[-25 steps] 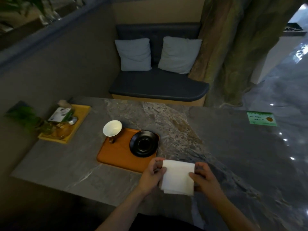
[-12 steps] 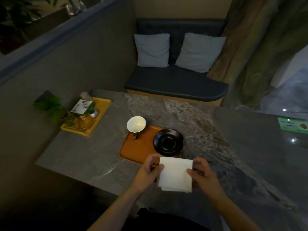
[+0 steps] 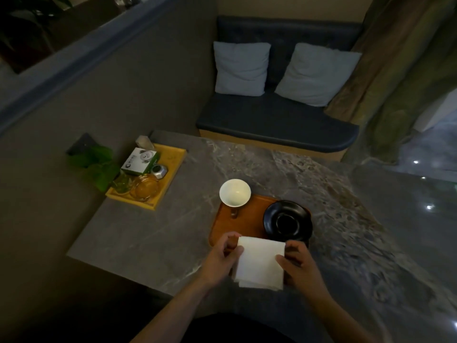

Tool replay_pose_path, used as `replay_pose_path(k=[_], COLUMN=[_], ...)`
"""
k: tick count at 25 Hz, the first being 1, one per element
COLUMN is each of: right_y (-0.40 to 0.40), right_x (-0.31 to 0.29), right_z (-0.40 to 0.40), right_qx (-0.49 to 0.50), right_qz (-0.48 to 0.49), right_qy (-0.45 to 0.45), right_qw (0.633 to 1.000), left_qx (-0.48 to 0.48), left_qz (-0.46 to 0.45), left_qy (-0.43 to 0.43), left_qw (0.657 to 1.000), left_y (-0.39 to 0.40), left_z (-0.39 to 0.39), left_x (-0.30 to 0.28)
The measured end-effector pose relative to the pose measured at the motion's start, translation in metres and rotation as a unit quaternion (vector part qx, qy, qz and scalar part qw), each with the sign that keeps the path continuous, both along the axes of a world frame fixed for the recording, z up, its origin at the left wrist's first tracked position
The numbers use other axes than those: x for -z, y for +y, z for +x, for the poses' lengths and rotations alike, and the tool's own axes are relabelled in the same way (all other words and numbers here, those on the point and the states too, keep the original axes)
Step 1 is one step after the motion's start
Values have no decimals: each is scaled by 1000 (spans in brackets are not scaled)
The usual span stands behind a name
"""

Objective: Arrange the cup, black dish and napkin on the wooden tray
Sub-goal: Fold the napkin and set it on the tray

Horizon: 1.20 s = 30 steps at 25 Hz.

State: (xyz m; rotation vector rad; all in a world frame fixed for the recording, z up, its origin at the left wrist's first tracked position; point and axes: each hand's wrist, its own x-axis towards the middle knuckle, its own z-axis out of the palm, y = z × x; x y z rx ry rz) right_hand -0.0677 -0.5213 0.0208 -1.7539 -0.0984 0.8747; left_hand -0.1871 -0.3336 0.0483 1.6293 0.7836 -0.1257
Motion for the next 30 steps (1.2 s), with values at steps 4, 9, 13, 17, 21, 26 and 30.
replay_pose_path(k=[4,9,13,17,21,26,30], right_y=[36,66,86,109,123,135,137], right_x=[11,22,30,40,52,67,74], right_z=[-20,-37,-34,-25,-11,1,5], right_qx=[0,-4,-24,-35,-58,-91,-132], right_qz=[-15,-57,-97,-135,-161,-228,-268], right_qy=[3,-20,-30,-33,-42,-75,-118], right_qw=[1000,998,995,990,984,967,947], left_qx=[23,20,-31,-33,60,125,178], left_qz=[36,16,-34,-26,41,110,186], left_qy=[43,65,87,116,150,126,155], left_qw=[998,998,995,992,986,978,954], left_y=[40,74,89,100,111,109,105], left_z=[-6,-10,0,20,40,56,57], left_x=[23,43,55,59,61,68,75])
